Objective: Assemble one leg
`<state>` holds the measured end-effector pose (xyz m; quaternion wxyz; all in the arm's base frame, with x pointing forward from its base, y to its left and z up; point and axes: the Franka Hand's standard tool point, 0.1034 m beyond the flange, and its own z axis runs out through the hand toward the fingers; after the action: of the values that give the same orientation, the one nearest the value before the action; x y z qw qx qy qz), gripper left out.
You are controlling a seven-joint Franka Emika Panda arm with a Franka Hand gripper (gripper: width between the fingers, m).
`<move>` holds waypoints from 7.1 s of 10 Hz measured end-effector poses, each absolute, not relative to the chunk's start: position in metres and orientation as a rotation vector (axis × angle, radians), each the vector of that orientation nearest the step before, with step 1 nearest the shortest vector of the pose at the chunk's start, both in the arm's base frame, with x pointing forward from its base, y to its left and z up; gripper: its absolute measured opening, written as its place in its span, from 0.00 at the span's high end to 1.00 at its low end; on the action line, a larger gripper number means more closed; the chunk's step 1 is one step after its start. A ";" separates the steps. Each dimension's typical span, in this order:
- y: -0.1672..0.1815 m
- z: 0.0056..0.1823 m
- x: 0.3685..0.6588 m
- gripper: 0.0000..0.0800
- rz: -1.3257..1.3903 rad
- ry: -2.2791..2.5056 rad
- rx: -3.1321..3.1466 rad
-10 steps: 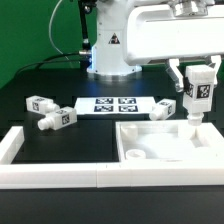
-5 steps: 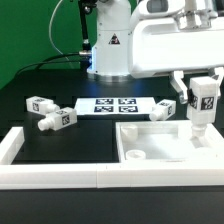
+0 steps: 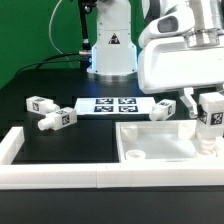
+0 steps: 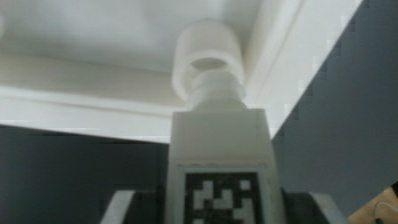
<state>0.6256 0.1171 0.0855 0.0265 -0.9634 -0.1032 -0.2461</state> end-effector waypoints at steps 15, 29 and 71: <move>0.110 0.072 0.628 0.40 -0.804 -0.317 -2.975; 0.109 0.078 0.641 0.57 0.024 0.017 -3.048; 0.117 0.074 0.634 0.19 -0.070 1.211 -2.734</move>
Offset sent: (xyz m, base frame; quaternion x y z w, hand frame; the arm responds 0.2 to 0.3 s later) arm 0.0013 -0.0101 -0.0041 -0.0027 0.0010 -0.0068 1.0000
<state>0.6340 0.1173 0.0743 0.0754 -0.9115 0.4038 -0.0235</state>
